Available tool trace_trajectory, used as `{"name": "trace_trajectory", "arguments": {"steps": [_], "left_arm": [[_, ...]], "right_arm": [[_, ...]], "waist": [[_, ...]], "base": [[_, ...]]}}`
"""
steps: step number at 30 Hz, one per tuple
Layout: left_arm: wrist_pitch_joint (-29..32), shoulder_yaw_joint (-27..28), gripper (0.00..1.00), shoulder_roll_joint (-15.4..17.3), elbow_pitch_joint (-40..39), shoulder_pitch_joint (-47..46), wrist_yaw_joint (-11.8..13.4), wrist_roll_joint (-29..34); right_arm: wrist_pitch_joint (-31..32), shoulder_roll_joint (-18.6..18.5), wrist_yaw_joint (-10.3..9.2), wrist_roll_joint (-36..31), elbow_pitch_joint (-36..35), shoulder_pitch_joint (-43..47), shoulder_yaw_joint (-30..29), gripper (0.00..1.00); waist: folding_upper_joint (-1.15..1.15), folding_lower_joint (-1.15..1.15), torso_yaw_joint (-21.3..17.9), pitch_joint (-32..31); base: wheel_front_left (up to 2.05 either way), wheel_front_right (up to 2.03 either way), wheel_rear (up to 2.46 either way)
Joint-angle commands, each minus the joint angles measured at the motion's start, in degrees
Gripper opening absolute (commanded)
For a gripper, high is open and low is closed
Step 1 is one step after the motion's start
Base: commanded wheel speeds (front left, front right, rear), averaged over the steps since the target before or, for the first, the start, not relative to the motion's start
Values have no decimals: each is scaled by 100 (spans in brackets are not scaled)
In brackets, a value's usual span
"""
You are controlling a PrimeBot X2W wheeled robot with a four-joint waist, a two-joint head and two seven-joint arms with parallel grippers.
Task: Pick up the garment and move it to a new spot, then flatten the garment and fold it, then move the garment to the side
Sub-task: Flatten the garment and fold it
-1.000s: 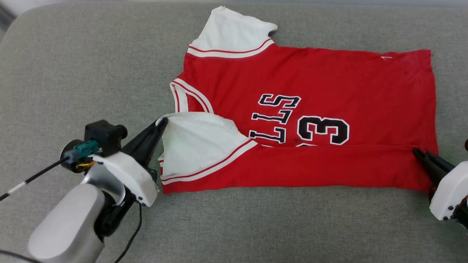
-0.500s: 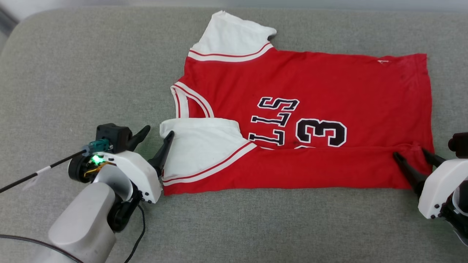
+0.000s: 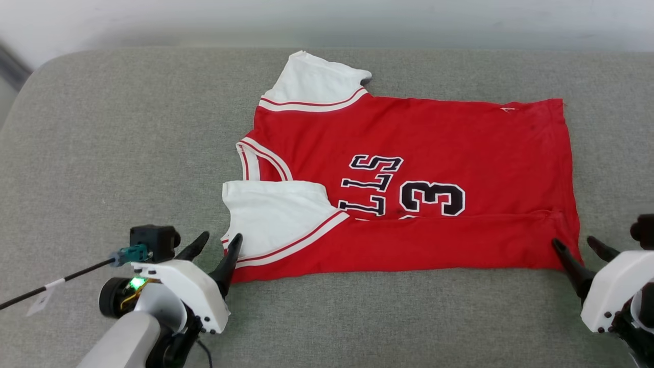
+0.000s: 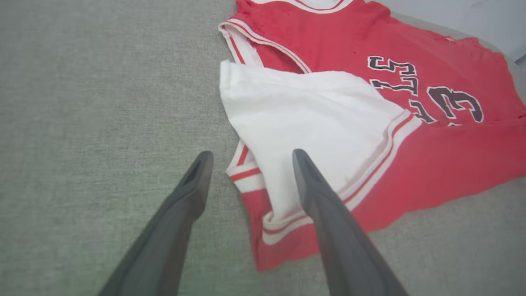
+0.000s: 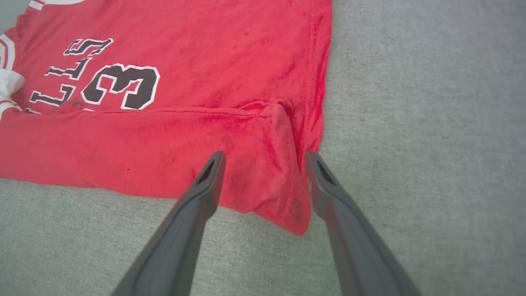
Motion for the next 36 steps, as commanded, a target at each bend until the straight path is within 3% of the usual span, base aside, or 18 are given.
{"name": "trace_trajectory", "arguments": {"steps": [1, 7, 12, 16, 22, 23, 24, 26, 32, 36], "left_arm": [[118, 7, 100, 80, -211, 177, 107, -35], [622, -42, 100, 322, -1040, 612, 508, -148], [795, -35, 100, 495, -1139, 616, 944, 91], [944, -112, 100, 515, -1096, 594, 1046, 128], [1228, -315, 100, 443, -887, 635, 953, 58], [1303, -365, 89, 422, -834, 654, 925, 31], [1383, -424, 40, 404, -777, 676, 893, 9], [1483, -533, 0, 399, -686, 685, 804, 17], [1143, -459, 0, 401, -678, 578, 703, 99], [825, -368, 0, 434, -950, 472, 789, 273]], "right_arm": [[47, 119, -1, -70, -110, 147, -116, 100], [171, 515, -2, -268, -527, 409, -434, 100], [209, 682, -1, -344, -751, 439, -492, 100], [215, 738, -2, -374, -875, 408, -508, 100], [229, 752, -1, -394, -978, 353, -498, 100], [226, 743, -2, -397, -1003, 340, -491, 100], [223, 734, -2, -398, -1032, 321, -480, 100], [244, 701, -2, -431, -1087, 291, -465, 100], [467, 616, -2, -581, -1120, 358, -574, 100], [851, 586, -1, -827, -978, 353, -715, 100]], "waist": [[0, 0, -23, 10], [0, 0, -125, 139], [0, 0, -234, 294], [0, 0, -308, 401], [0, 0, -367, 491], [0, 0, -374, 504], [0, 0, -381, 514], [0, 0, -392, 516], [0, 0, -288, 362], [0, 0, -154, 239]], "base": [[0, 0, 0], [0, 0, 0], [0, 0, 0], [0, 0, 0], [0, 0, 0], [0, 0, 0], [0, 0, 0], [0, 0, 0], [0, 0, 0], [0, 0, 0]]}}
